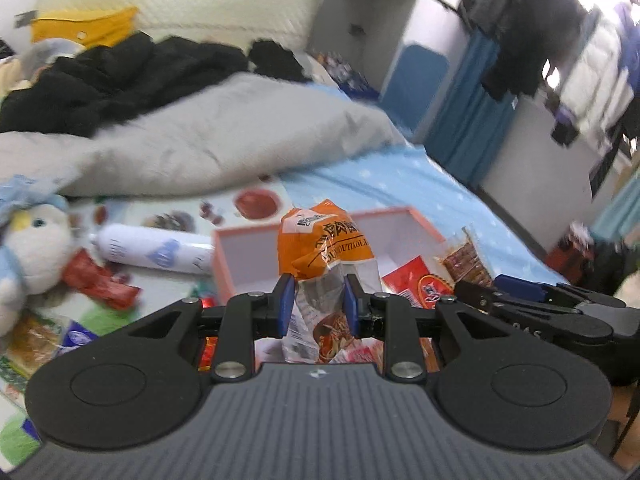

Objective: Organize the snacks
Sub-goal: 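Carry both held packets over the pink box, then open both tools to drop the packets into the pink box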

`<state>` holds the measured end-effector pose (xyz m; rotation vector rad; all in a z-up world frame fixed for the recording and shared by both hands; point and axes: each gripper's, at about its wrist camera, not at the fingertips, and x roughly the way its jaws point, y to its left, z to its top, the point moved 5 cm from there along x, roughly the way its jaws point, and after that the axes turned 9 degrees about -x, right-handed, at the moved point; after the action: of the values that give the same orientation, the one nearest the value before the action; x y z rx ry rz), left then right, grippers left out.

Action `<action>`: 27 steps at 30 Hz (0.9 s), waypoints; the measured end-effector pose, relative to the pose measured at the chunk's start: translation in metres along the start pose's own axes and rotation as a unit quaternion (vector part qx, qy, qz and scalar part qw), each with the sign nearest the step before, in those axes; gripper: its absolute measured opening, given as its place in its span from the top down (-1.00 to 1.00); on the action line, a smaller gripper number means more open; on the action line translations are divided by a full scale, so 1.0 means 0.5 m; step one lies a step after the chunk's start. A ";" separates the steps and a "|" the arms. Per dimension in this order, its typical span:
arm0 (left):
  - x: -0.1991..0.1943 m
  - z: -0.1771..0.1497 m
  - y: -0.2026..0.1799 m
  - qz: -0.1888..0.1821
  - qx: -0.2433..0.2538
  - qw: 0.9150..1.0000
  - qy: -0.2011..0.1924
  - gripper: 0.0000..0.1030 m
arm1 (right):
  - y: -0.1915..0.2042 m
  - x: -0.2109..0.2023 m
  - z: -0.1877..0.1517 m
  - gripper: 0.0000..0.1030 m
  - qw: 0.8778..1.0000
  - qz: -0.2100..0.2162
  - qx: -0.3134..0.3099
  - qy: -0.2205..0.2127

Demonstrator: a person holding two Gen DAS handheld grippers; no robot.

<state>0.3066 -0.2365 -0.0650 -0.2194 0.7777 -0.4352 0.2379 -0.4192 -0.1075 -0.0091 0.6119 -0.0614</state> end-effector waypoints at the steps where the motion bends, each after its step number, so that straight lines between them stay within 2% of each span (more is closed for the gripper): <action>1: 0.018 -0.006 -0.007 0.000 0.004 1.000 0.009 0.41 | -0.008 0.012 -0.010 -0.12 1.000 -0.001 0.003 0.009; 5: 0.097 -0.034 -0.035 0.003 0.020 0.999 0.050 0.40 | -0.026 0.059 -0.050 -0.12 0.999 -0.001 0.001 0.043; 12: 0.179 -0.067 -0.008 0.024 0.019 0.995 0.097 0.40 | -0.042 0.115 -0.090 -0.14 0.997 0.007 0.000 0.073; 17: 0.182 -0.068 0.005 0.036 0.023 0.995 0.088 0.38 | -0.051 0.130 -0.096 -0.10 0.997 0.008 0.016 0.072; 19: 0.177 -0.065 0.008 0.032 0.021 0.995 0.088 0.23 | -0.058 0.129 -0.097 -0.10 0.997 0.007 0.027 0.070; 20: 0.172 -0.063 0.008 0.030 0.020 0.996 0.087 0.18 | -0.060 0.126 -0.097 -0.20 0.997 0.008 0.034 0.067; 21: 0.168 -0.061 0.010 0.031 0.022 0.996 0.083 0.09 | -0.061 0.123 -0.096 -0.43 0.997 0.008 0.040 0.064; 23: 0.157 -0.056 0.011 0.031 0.023 0.996 0.077 0.04 | -0.061 0.111 -0.090 -0.56 0.998 0.007 0.041 0.055; 27: 0.126 -0.044 0.014 0.024 0.022 0.998 0.062 -0.01 | -0.054 0.097 -0.081 -0.57 0.997 0.014 0.051 0.048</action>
<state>0.3324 -0.2596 -0.1224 -0.1335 0.8935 -0.4218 0.2529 -0.4488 -0.1679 0.1027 0.7044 -0.0663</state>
